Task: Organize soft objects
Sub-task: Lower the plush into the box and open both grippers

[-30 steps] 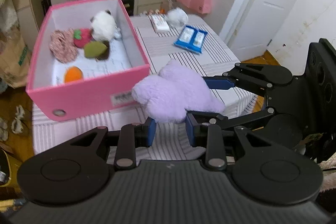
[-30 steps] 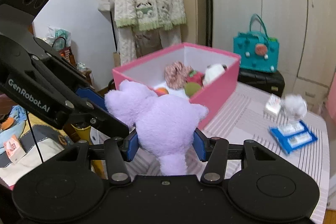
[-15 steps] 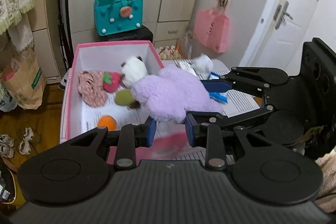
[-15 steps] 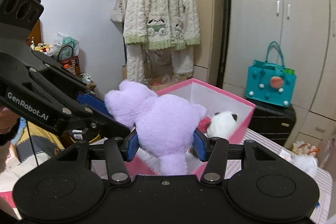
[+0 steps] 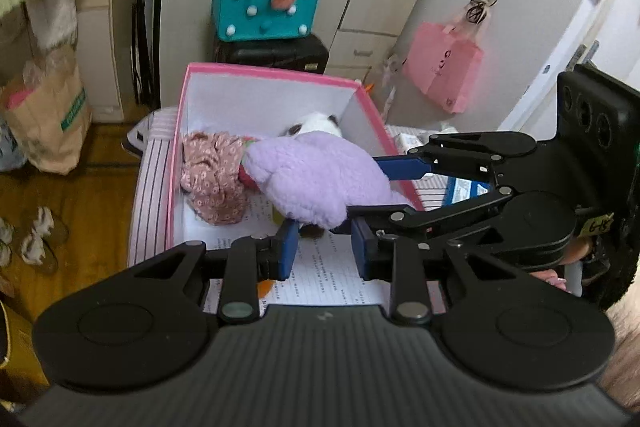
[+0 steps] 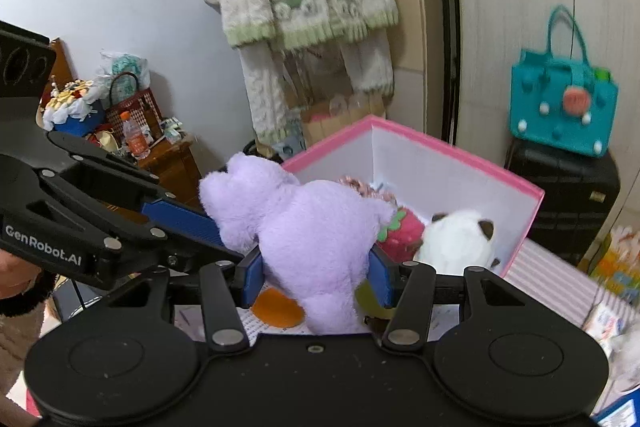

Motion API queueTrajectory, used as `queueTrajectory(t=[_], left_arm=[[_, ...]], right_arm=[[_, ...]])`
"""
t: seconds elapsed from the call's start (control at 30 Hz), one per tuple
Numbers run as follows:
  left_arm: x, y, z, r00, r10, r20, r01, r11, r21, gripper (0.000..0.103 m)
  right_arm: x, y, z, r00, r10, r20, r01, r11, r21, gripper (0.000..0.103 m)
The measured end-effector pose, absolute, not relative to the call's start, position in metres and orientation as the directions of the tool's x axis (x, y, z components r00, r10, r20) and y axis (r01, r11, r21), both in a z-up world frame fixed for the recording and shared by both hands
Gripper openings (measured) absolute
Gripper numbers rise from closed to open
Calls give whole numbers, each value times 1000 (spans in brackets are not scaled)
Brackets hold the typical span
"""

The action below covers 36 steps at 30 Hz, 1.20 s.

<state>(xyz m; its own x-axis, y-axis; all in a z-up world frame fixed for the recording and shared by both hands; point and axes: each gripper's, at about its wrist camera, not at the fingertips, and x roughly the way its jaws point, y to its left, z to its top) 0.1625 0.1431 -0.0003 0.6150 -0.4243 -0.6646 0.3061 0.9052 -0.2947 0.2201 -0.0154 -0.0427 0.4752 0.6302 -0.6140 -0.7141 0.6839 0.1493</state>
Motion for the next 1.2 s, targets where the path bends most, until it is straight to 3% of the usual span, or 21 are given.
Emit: queueTrajectory(t=[0.13, 0.4, 0.63, 0.8, 1.2], left_arm=[[179, 149, -16, 576, -442, -688, 301, 897, -324, 27], [182, 157, -28, 550, -453, -701, 322, 890, -322, 27], [186, 160, -27, 561, -458, -690, 329, 888, -322, 27], [194, 145, -38, 517, -464, -719, 351, 881, -316, 27], [206, 129, -53, 457, -478, -750, 357, 871, -338, 27]], right_arm=[[229, -12, -54, 451, 612, -650, -713, 685, 150, 58], [226, -2, -54, 440, 497, -748, -762, 647, -18, 58], [216, 14, -55, 365, 415, -833, -863, 486, -136, 58], [216, 20, -61, 285, 374, -882, -908, 400, -124, 59], [200, 6, -54, 348, 369, -862, -883, 439, -169, 69]])
